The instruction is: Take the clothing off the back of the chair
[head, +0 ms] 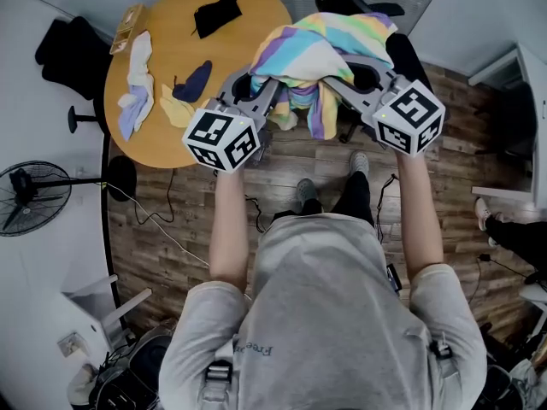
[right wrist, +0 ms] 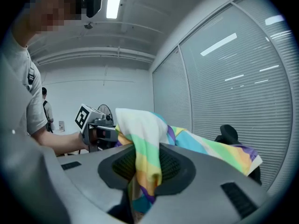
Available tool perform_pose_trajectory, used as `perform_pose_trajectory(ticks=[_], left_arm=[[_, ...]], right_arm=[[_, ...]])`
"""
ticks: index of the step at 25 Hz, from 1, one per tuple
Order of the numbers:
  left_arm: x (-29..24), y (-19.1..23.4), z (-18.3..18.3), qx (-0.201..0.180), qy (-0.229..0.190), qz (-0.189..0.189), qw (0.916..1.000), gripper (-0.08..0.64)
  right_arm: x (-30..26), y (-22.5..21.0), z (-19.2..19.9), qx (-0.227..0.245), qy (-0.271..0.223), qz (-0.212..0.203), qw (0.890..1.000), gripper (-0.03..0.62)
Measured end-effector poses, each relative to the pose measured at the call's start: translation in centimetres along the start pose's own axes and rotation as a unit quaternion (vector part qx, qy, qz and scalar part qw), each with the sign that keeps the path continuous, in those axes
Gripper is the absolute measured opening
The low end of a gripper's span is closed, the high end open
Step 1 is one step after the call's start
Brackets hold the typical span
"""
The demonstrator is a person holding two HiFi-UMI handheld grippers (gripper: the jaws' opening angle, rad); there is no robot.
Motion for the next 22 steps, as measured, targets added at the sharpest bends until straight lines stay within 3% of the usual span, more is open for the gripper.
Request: perform_pose_trajectory(ticks=[6, 12, 17, 22], left_arm=[[2.6, 1.2, 3.0, 0.006, 0.026, -0.003, 0.9996, 0.101], [1.9, 2.3, 6.6, 0.006, 0.083, -0.017, 0.9964, 0.101], [1.5, 2.8, 10.4, 0.019, 0.131, -0.026, 0.9908, 0.101], [1.1, 2.9, 13.5, 0.046, 0.167, -0.034, 0.9844, 0.101]], right_arm=[[-1.6, 2.5, 3.3, -0.026, 0.018, -0.001, 1.0, 0.101], [-2.9, 1.3, 7.8, -0.088, 0.049, -0.004, 0.995, 0.101], [-3.6, 0.7, 12.3, -0.138, 0.074, -0.006, 0.988, 0.103], [-3.7, 0.9, 15.3, -0.145, 0.113, 0.002, 0.983, 0.105]])
Point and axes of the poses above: the fingertips, and each gripper's own axes: x backward along the fingers, y to its left, z out of its underside, the point moved 10 cm from there along x, backward along the fingers, and after that the axes turned 4 degrees about z, right-handed, at the moved point
